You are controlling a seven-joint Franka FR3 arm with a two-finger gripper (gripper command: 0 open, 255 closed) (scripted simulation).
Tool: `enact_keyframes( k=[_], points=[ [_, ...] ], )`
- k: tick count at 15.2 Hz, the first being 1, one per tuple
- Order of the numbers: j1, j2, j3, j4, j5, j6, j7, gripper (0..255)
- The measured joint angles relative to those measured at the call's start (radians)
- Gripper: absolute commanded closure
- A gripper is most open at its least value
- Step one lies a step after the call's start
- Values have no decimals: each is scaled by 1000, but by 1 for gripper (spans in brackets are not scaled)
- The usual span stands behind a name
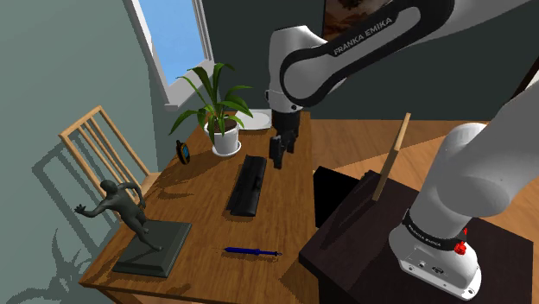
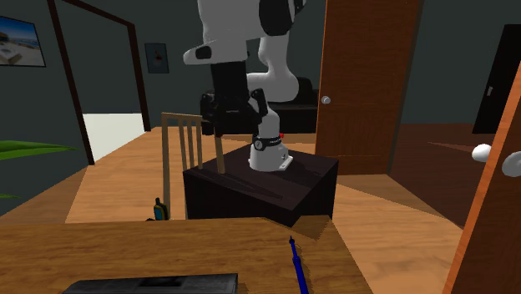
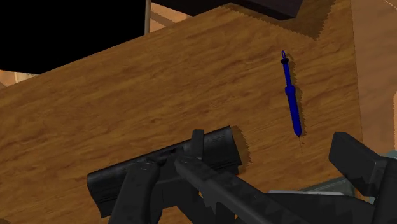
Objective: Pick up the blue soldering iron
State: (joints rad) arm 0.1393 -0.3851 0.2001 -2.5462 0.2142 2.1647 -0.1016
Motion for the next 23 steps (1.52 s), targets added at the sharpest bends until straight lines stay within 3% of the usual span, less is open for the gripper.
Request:
enact_keyframes(
  k=[6,12,23],
  points=[
    [42,199,69,24,-1,166,10,0],
    [73,432,113,83,-56,320,29,0],
    [209,851,101,301,-240,483,123,0]
  ],
)
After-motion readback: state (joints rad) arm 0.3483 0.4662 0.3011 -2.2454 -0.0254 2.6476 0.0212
